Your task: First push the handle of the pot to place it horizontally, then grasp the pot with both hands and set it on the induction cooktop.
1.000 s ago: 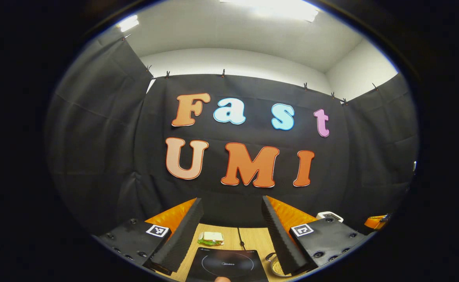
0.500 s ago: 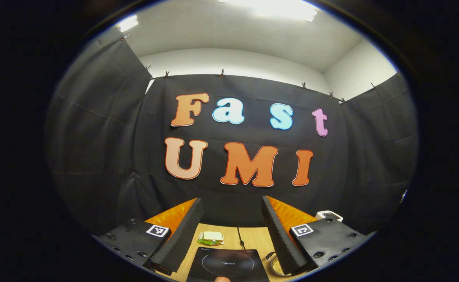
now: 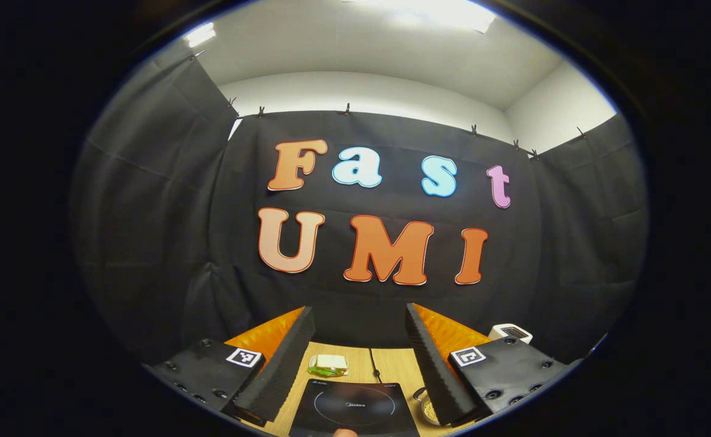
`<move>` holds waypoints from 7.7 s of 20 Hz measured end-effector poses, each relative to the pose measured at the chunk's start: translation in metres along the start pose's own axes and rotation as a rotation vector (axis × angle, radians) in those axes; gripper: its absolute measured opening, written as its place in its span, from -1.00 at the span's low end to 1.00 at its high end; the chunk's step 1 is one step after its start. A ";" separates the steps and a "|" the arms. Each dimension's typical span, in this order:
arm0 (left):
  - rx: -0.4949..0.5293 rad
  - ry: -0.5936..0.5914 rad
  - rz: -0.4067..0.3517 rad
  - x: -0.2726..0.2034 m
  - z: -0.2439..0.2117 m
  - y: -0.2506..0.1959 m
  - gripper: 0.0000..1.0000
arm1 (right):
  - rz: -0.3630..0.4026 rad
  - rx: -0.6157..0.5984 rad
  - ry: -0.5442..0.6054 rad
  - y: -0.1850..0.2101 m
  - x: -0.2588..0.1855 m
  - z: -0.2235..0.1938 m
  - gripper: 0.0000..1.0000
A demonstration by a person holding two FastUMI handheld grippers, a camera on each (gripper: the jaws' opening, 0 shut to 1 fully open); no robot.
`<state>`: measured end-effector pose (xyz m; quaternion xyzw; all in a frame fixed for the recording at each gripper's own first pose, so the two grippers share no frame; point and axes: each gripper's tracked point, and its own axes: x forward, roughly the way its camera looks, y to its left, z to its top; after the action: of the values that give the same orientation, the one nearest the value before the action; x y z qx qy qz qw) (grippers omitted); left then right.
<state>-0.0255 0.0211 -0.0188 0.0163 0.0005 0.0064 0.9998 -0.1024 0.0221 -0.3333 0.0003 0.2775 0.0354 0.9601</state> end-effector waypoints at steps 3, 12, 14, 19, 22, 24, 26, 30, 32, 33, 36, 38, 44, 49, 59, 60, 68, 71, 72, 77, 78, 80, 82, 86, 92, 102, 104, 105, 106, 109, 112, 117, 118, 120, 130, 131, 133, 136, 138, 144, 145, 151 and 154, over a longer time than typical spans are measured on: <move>0.012 -0.004 -0.004 -0.003 0.001 -0.003 0.95 | 0.020 0.015 0.035 0.007 0.001 -0.020 -1.00; 0.024 0.017 -0.020 -0.002 -0.009 -0.009 0.95 | -0.005 0.018 0.065 0.002 0.022 -0.035 -0.99; 0.027 0.017 -0.010 -0.001 -0.010 -0.006 0.94 | -0.015 0.028 0.064 -0.002 0.028 -0.033 -1.00; 0.029 0.017 0.001 0.001 -0.011 -0.003 0.96 | -0.065 0.046 0.048 -0.018 0.045 -0.025 -1.00; 0.031 0.023 0.003 0.005 -0.014 -0.004 0.96 | -0.083 0.055 0.047 -0.024 0.053 -0.024 -1.00; 0.029 0.026 0.002 0.006 -0.015 -0.004 0.96 | -0.083 0.068 0.051 -0.024 0.058 -0.025 -1.00; 0.028 0.029 0.003 0.008 -0.016 -0.003 0.96 | -0.073 0.081 0.054 -0.020 0.061 -0.024 -1.00; 0.028 0.035 0.010 0.010 -0.019 0.000 0.95 | -0.088 0.062 0.048 -0.022 0.067 -0.020 -1.00; 0.026 0.037 0.015 0.012 -0.020 0.002 0.94 | -0.091 0.073 0.048 -0.025 0.068 -0.018 -1.00; 0.025 0.039 0.018 0.012 -0.021 0.003 0.94 | -0.093 0.077 0.049 -0.027 0.069 -0.018 -1.00; 0.025 0.044 0.025 0.015 -0.023 0.006 0.94 | -0.105 0.078 0.046 -0.031 0.074 -0.015 -1.00; 0.028 0.047 0.029 0.018 -0.025 0.007 0.94 | -0.113 0.077 0.044 -0.033 0.076 -0.013 -1.00; 0.033 0.048 0.028 0.021 -0.026 0.006 0.96 | -0.130 0.073 0.044 -0.040 0.084 -0.007 -1.00; 0.034 0.052 0.024 0.025 -0.027 0.002 0.96 | -0.125 0.082 0.045 -0.045 0.089 -0.003 -1.00; 0.033 0.055 0.027 0.029 -0.030 -0.003 0.97 | -0.105 0.111 0.049 -0.053 0.099 0.004 -1.00; 0.034 0.055 0.028 0.030 -0.030 -0.002 0.97 | -0.106 0.111 0.049 -0.054 0.100 0.004 -1.00; 0.032 0.062 0.028 0.035 -0.034 -0.005 0.95 | -0.104 0.108 0.048 -0.060 0.107 0.009 -1.00; 0.034 0.067 0.028 0.036 -0.034 -0.005 0.95 | -0.107 0.109 0.048 -0.062 0.110 0.011 -1.00; 0.035 0.066 0.029 0.038 -0.034 -0.005 0.95 | -0.107 0.109 0.048 -0.063 0.111 0.012 -1.00; 0.036 0.064 0.027 0.037 -0.033 -0.007 0.95 | -0.101 0.116 0.050 -0.065 0.115 0.014 -1.00; 0.037 0.065 0.026 0.038 -0.033 -0.008 0.95 | -0.100 0.116 0.052 -0.066 0.115 0.015 -1.00; 0.040 0.064 0.026 0.037 -0.033 -0.009 0.95 | -0.096 0.119 0.053 -0.066 0.117 0.015 -1.00; 0.039 0.062 0.026 0.038 -0.032 -0.009 0.95 | -0.089 0.125 0.055 -0.067 0.118 0.016 -1.00; 0.040 0.063 0.026 0.035 -0.032 -0.010 0.95 | -0.078 0.124 0.059 -0.068 0.121 0.018 -1.00; 0.044 0.067 0.021 0.037 -0.036 -0.010 0.95 | -0.074 0.117 0.066 -0.073 0.129 0.022 -1.00; 0.056 0.084 0.019 0.034 -0.044 -0.008 0.95 | -0.038 0.150 0.083 -0.078 0.145 0.029 -1.00; 0.058 0.080 0.015 0.033 -0.042 -0.011 0.95 | -0.029 0.154 0.084 -0.079 0.148 0.031 -1.00; 0.058 0.076 0.015 0.033 -0.040 -0.012 0.95 | -0.024 0.162 0.086 -0.079 0.149 0.032 -1.00; 0.061 0.073 0.017 0.033 -0.039 -0.011 0.95 | -0.019 0.170 0.086 -0.080 0.149 0.033 -1.00; 0.070 0.062 0.015 0.031 -0.034 -0.016 0.95 | -0.013 0.180 0.083 -0.081 0.151 0.033 -1.00; 0.072 0.056 0.002 0.028 -0.032 -0.022 0.95 | -0.012 0.186 0.083 -0.082 0.154 0.033 -1.00; 0.081 0.051 -0.004 0.024 -0.032 -0.028 0.95 | -0.065 0.160 0.096 -0.096 0.164 0.028 -1.00; 0.082 0.052 -0.005 0.023 -0.033 -0.029 0.95 | -0.078 0.155 0.097 -0.099 0.163 0.028 -1.00; 0.079 0.055 -0.007 0.022 -0.035 -0.031 0.95 | -0.076 0.168 0.092 -0.102 0.160 0.030 -1.00; 0.069 0.090 -0.020 0.024 -0.052 -0.046 0.95 | -0.084 0.201 0.078 -0.109 0.160 0.038 -1.00; 0.068 0.093 -0.020 0.023 -0.055 -0.048 0.95 | -0.086 0.203 0.079 -0.109 0.161 0.038 -1.00; 0.068 0.101 -0.020 0.024 -0.062 -0.051 0.95 | -0.107 0.199 0.075 -0.114 0.161 0.039 -1.00; 0.063 0.122 -0.031 0.026 -0.081 -0.062 0.95 | -0.147 0.191 0.054 -0.124 0.154 0.045 -1.00; 0.050 0.147 -0.043 0.028 -0.100 -0.070 0.95 | -0.167 0.195 0.019 -0.131 0.148 0.055 -1.00; 0.082 0.258 -0.085 0.034 -0.180 -0.106 0.97 | -0.155 0.197 -0.070 -0.135 0.130 0.084 -0.94; 0.087 0.278 -0.096 0.034 -0.194 -0.114 0.97 | -0.136 0.200 -0.080 -0.131 0.128 0.087 -0.78; 0.092 0.418 -0.162 0.034 -0.292 -0.162 0.99 | -0.089 0.162 -0.083 -0.116 0.134 0.088 0.22; 0.098 0.493 -0.177 0.038 -0.337 -0.174 0.96 | -0.071 0.132 -0.078 -0.106 0.142 0.089 0.58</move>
<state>0.0140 -0.1415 -0.3613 0.0624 0.2459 -0.0771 0.9642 0.0716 -0.0724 -0.3357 0.0552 0.2413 -0.0170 0.9687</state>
